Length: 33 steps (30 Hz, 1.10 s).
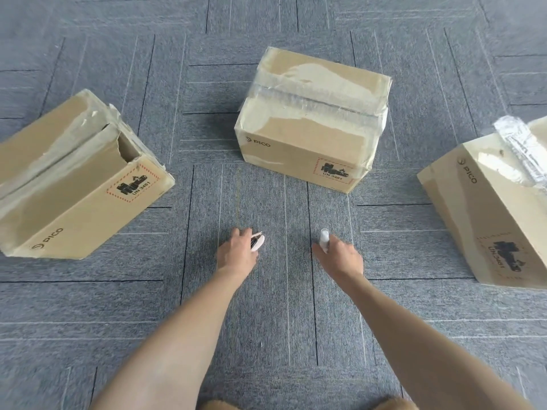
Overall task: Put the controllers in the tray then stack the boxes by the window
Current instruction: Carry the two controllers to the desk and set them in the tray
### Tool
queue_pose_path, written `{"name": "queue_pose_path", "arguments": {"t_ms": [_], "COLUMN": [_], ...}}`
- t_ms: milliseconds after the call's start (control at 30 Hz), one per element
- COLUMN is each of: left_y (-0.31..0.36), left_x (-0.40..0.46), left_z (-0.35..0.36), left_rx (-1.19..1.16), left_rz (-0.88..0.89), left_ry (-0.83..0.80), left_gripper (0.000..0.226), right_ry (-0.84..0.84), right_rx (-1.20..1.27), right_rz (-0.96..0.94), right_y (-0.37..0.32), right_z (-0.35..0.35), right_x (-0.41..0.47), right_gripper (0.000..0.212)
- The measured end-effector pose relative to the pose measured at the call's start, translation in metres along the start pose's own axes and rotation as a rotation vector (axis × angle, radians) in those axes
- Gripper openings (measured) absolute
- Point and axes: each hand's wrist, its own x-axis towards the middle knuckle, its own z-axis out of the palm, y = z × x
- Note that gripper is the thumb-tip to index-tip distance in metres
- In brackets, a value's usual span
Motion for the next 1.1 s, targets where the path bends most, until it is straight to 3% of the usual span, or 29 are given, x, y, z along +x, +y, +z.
{"name": "queue_pose_path", "arguments": {"t_ms": [233, 467, 833, 1100], "left_y": [0.018, 0.058, 0.180, 0.310], "left_x": [-0.011, -0.050, -0.209, -0.334], "left_z": [-0.032, -0.116, -0.364, -0.569], "left_rx": [-0.043, -0.099, -0.068, -0.043], "left_rz": [0.036, 0.071, 0.218, 0.444], "left_ry": [-0.080, -0.119, -0.132, -0.111], "left_gripper": [0.041, 0.035, 0.029, 0.034], "right_ry": [-0.006, -0.009, 0.062, 0.287], "right_rx": [0.002, 0.054, 0.173, 0.305], "right_rz": [-0.023, 0.022, 0.127, 0.250], "right_y": [-0.017, -0.041, -0.065, -0.050], "right_z": [-0.040, -0.147, -0.421, -0.651], "right_x": [-0.018, -0.060, -0.225, -0.374], "right_gripper": [0.043, 0.055, 0.060, 0.050]}}
